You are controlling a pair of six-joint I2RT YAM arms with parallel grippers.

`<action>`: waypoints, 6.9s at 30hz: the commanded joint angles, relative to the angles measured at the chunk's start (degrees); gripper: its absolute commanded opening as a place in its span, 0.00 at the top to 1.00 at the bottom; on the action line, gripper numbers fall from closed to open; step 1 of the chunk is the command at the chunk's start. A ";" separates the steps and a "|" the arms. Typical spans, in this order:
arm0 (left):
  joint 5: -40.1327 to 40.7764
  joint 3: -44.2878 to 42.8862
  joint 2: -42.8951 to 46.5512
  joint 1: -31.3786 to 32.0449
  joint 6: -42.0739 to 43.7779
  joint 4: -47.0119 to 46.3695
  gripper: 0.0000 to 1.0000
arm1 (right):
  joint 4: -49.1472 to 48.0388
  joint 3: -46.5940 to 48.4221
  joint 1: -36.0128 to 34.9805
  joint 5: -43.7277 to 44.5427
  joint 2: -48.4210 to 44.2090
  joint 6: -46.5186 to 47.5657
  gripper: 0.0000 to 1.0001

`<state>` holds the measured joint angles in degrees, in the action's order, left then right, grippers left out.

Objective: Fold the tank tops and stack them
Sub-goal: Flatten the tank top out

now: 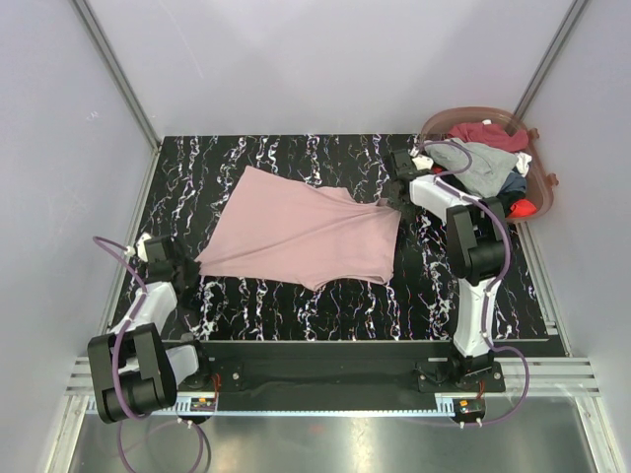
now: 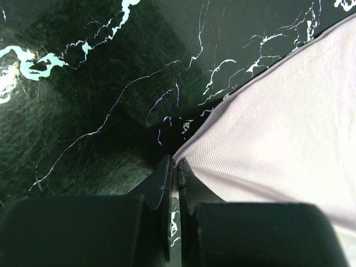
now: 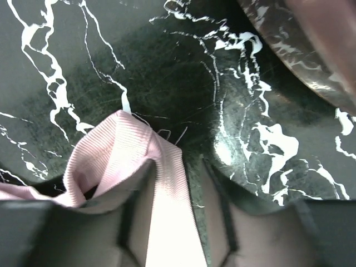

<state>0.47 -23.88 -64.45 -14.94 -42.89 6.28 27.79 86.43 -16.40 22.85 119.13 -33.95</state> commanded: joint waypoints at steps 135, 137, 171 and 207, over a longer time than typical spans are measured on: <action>-2.76 -4.33 -2.00 6.68 6.24 -2.60 0.60 | -3.01 25.78 0.23 -29.54 4.91 10.94 0.35; -2.49 -4.33 -1.56 6.68 6.59 -2.33 0.60 | -2.22 19.94 -0.38 -28.40 -1.77 10.14 0.40; 0.84 -6.27 -3.58 6.68 8.00 0.57 0.58 | -11.18 -21.66 -29.21 -23.38 -19.38 15.32 0.44; 1.99 -9.96 -13.25 6.59 8.53 3.83 0.60 | -16.89 -22.89 -31.67 -22.68 -13.84 16.90 0.89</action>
<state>2.70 -32.49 -76.44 -8.36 -34.72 10.79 13.19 64.03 -47.35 1.45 106.28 -17.67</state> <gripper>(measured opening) 0.399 0.123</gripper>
